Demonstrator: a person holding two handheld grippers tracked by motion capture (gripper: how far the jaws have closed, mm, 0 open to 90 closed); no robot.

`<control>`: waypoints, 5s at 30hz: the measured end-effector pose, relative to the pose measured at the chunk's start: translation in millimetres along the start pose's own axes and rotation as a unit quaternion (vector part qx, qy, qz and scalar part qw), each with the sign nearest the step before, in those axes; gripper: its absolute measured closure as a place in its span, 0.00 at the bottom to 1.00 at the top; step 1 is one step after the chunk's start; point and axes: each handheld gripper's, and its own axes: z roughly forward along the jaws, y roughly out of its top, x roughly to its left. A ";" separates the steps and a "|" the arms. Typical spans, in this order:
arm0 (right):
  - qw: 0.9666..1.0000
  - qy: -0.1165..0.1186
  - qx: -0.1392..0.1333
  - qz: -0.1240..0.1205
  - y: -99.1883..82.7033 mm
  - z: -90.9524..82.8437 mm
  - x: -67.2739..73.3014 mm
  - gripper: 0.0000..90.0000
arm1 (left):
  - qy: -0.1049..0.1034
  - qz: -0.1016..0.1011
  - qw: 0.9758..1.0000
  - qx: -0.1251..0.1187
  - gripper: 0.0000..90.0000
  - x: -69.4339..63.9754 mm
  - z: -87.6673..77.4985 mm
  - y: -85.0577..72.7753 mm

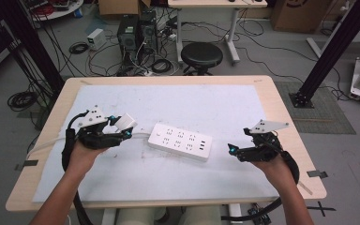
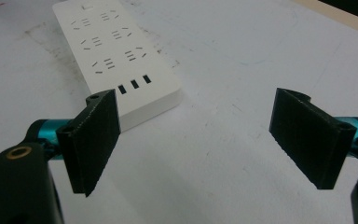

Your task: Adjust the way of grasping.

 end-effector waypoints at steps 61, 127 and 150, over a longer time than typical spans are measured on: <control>0.974 0.203 -0.006 0.101 36.9 41.3 49.1 0.18 | -0.179 0.205 0.962 -0.010 0.47 -82.6 58.3 0.1; 0.872 0.411 0.083 0.251 42.4 96.0 61.6 0.68 | -0.222 0.185 0.957 -0.025 0.37 -102.3 84.9 7.3; 0.934 0.293 -0.018 0.206 33.4 54.5 26.3 0.70 | -0.147 0.066 0.986 -0.051 0.26 -53.7 45.7 -20.1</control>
